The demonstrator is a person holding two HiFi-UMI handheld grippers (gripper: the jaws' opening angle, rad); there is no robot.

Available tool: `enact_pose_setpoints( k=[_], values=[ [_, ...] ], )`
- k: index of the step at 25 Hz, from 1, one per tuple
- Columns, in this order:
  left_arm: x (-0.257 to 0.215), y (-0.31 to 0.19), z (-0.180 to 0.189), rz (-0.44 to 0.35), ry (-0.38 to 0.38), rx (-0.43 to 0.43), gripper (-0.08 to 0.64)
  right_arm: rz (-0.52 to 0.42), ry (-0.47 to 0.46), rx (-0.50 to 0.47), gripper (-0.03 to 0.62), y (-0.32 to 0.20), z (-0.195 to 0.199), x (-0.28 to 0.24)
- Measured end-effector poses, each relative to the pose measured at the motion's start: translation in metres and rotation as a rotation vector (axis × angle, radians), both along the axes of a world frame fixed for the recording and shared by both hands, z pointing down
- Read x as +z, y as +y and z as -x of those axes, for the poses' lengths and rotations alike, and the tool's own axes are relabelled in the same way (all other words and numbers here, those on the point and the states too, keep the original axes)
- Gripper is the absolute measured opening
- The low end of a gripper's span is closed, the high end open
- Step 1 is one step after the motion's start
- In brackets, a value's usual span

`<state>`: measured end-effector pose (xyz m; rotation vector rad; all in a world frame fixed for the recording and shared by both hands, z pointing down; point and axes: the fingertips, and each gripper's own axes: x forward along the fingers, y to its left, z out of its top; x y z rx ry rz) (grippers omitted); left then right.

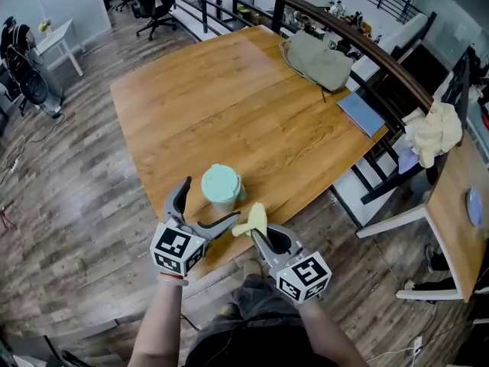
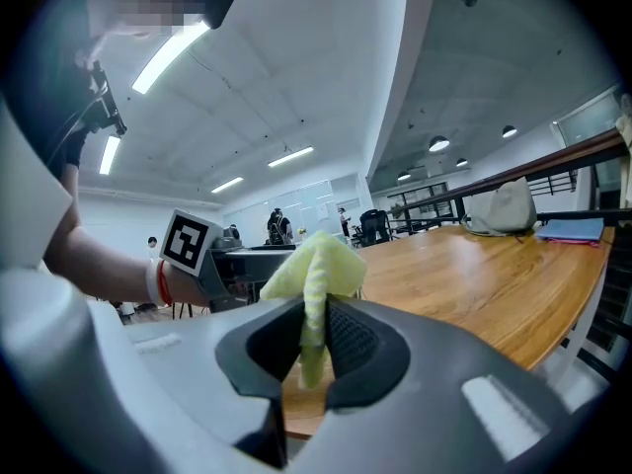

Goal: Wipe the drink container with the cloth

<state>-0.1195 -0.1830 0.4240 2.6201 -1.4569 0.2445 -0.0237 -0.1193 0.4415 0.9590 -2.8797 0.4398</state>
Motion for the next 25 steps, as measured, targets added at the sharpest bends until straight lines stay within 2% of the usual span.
enact_pose_setpoints(
  k=[4,10,12,14,18,25],
  values=[
    [-0.003,-0.022,-0.002,0.001,-0.008,0.051,0.580,0.010,0.007,-0.008,0.046,-0.016,-0.003,0.005],
    [-0.009,-0.029,-0.028,0.030,-0.023,0.251,0.554,0.015,0.021,-0.055,0.045,-0.030,0.004,0.011],
    [-0.015,-0.032,-0.030,0.009,-0.016,0.258,0.534,0.017,0.023,-0.077,0.046,-0.033,0.009,0.014],
    [-0.019,-0.036,-0.028,-0.003,0.011,0.251,0.476,0.018,0.022,-0.096,0.046,-0.037,0.012,0.015],
    [-0.018,-0.038,-0.023,0.006,0.036,0.260,0.474,0.008,0.038,-0.126,0.046,-0.044,0.018,0.014],
    [-0.023,-0.054,-0.014,0.027,0.136,0.212,0.474,-0.015,0.145,-0.227,0.046,-0.053,0.039,0.020]
  ],
)
